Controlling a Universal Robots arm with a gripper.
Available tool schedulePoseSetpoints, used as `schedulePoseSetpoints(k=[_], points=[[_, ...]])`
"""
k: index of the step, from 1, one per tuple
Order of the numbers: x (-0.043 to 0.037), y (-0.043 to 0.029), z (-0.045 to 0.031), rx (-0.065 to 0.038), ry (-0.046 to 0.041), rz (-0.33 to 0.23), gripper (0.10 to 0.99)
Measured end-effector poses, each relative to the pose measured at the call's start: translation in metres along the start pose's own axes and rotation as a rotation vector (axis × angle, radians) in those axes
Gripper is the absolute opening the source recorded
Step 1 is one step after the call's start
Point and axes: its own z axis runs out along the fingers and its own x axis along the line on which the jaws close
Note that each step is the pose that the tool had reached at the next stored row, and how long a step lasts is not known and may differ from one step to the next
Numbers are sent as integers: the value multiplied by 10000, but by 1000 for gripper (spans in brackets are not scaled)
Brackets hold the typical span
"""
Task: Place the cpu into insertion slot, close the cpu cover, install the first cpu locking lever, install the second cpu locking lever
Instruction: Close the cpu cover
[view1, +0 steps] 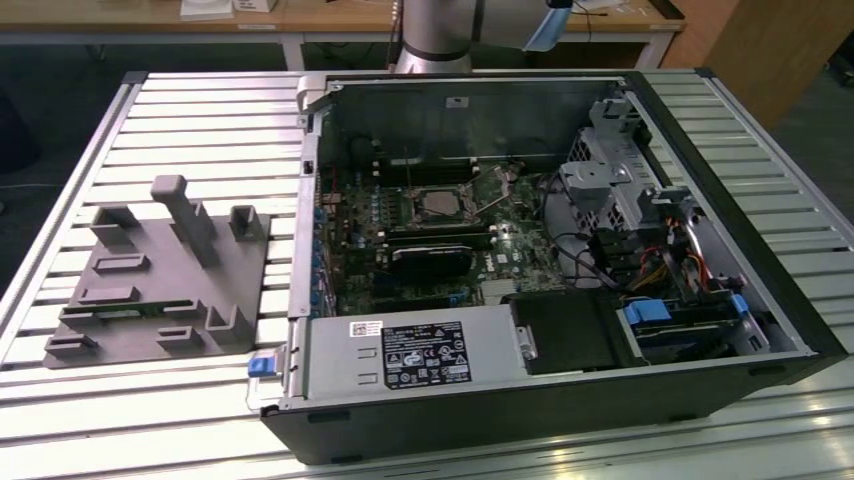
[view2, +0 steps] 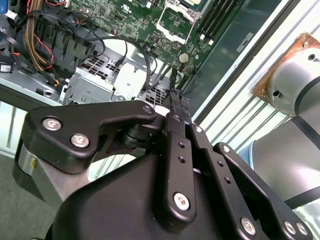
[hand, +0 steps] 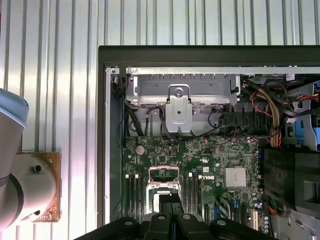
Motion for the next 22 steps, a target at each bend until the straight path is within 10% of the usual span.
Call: schedulePoseSetpoints(k=[22], points=[[-1,-15,302,-1,1,0,106]])
